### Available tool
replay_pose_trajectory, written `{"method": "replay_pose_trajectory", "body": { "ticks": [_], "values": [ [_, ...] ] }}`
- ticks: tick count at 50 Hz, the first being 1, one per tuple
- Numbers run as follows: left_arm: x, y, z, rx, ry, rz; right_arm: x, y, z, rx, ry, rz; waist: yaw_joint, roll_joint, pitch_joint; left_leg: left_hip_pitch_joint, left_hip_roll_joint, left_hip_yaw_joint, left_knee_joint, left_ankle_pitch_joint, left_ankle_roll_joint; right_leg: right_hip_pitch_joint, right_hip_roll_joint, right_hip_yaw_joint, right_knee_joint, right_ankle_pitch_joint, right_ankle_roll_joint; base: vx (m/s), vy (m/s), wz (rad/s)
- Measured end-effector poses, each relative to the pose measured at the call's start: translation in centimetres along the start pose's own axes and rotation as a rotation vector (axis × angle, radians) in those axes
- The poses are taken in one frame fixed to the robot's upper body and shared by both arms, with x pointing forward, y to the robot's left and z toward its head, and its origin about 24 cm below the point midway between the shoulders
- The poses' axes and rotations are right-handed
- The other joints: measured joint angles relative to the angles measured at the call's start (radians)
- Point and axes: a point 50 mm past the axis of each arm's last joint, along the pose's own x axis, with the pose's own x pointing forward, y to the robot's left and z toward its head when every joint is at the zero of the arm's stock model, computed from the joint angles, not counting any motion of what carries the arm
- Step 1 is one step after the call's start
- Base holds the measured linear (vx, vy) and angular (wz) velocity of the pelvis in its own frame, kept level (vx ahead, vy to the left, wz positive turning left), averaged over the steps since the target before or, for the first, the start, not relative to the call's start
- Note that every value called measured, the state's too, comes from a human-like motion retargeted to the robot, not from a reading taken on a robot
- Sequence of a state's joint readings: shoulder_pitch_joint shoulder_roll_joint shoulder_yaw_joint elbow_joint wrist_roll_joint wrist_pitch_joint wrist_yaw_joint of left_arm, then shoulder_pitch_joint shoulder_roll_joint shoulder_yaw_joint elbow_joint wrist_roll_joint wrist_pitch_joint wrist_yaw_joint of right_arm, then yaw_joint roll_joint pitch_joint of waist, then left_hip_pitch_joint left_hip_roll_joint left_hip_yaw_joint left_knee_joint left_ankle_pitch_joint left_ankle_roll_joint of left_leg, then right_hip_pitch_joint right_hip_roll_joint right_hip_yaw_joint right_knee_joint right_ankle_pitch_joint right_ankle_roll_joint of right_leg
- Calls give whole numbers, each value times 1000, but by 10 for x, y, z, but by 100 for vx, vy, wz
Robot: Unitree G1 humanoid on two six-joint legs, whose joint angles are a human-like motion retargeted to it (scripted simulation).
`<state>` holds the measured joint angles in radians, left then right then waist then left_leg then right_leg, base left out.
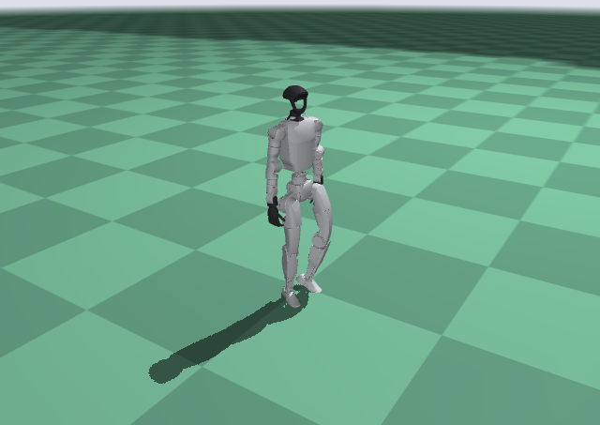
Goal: In place motions
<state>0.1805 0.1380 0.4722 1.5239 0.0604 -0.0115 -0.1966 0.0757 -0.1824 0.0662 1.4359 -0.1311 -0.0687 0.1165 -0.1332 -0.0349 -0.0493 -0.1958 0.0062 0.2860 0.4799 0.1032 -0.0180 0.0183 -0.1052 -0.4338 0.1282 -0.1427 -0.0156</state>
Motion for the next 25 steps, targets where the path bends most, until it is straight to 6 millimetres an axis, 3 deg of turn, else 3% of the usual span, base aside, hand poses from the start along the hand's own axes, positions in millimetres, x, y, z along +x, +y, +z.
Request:
{"method": "replay_pose_trajectory", "body": {
  "ticks": [3,4,5,7,8,10,14,19,25],
  "values": [
    [1,-6,13,32,-22,-4,-2,0,-18,36,39,-3,-45,48,-1,141,0,23,-240,-217,54,-9,39,2,65,-32,21,21,8,35],
    [1,-9,20,47,-31,-10,-3,-1,-24,57,53,-7,-65,59,5,167,10,49,-293,-233,66,-21,47,1,102,-17,31,7,8,78],
    [2,-14,27,63,-41,-17,-4,-1,-29,80,68,-12,-83,68,14,188,21,74,-340,-228,72,-37,53,0,145,11,42,-5,12,66],
    [1,-27,56,88,-89,-39,-4,-1,-27,140,79,-14,-98,88,43,165,29,20,-371,-193,77,-146,20,-7,345,167,88,-26,15,11],
    [0,-35,73,98,-124,-51,-3,-1,-22,172,74,-16,-78,88,63,153,38,29,-375,-184,75,-229,-17,33,481,244,120,-39,14,-54],
    [-4,-47,99,122,-200,-73,-2,-2,-16,222,53,-28,-66,94,100,149,48,49,-394,-168,82,-400,18,177,704,328,129,-35,14,-53],
    [-14,-51,135,174,-287,-90,-1,-1,-7,156,45,8,-123,111,84,89,48,47,-402,-157,95,-686,-55,156,1081,208,65,-13,9,-10],
    [-15,-57,141,200,-325,-79,-1,1,-8,113,33,23,-150,144,71,69,78,46,-418,-144,93,-819,-5,177,1190,148,98,-1,2,10],
    [-10,-59,125,200,-281,-104,-2,0,-16,124,48,3,-121,121,56,114,67,97,-431,-153,80,-585,27,178,886,157,93,9,0,-24]
  ]
}}
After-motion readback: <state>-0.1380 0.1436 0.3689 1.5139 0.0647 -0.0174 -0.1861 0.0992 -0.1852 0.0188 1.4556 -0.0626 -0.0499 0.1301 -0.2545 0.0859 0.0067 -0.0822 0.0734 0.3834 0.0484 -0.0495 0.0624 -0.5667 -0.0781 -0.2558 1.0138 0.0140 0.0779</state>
